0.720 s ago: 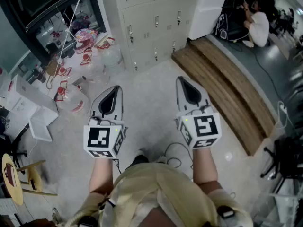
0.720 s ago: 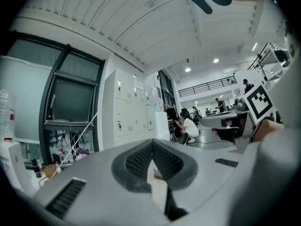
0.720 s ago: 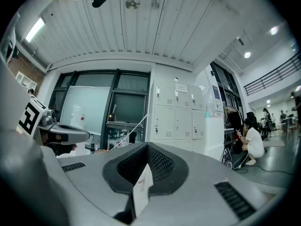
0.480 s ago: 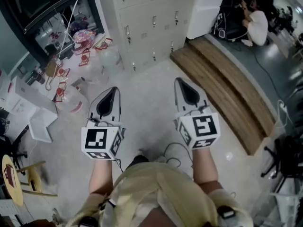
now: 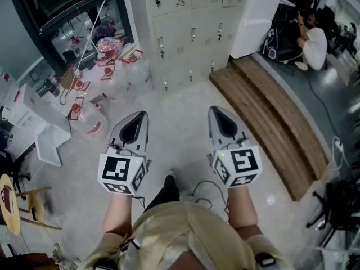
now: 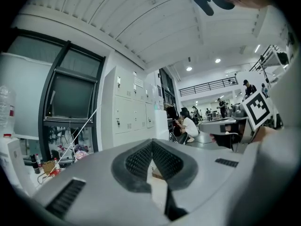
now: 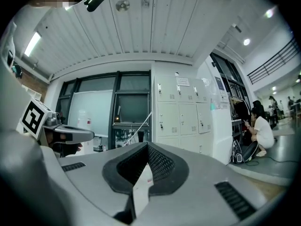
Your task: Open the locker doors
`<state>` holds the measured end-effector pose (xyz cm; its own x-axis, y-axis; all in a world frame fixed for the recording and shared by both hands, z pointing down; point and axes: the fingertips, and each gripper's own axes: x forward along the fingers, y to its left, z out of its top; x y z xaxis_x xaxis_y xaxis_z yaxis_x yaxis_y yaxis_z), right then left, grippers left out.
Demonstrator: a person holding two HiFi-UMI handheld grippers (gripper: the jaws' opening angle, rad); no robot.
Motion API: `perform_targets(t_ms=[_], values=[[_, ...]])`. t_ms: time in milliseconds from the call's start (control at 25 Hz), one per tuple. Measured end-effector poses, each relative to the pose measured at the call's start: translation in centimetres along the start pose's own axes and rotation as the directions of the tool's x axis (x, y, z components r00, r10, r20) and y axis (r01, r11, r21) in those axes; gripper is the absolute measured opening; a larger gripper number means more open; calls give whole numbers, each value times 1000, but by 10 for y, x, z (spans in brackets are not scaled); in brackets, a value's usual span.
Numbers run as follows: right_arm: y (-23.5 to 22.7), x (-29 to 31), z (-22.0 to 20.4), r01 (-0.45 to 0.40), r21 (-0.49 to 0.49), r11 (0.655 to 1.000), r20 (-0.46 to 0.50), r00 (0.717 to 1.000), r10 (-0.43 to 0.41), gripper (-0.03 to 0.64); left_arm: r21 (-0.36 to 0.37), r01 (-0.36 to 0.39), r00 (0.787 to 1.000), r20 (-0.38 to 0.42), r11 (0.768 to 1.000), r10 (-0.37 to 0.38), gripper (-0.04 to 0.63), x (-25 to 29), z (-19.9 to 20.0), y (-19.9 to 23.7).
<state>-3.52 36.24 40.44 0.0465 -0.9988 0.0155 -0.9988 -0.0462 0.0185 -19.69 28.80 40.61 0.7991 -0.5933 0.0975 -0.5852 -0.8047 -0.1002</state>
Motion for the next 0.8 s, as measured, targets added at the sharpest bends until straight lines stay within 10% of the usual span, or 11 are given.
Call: perform_targets(t_ms=[800], values=[[-30, 191, 21, -55, 19, 998, 5, 998, 55, 5, -62, 69, 997, 27, 996, -67, 3, 148, 13, 139]])
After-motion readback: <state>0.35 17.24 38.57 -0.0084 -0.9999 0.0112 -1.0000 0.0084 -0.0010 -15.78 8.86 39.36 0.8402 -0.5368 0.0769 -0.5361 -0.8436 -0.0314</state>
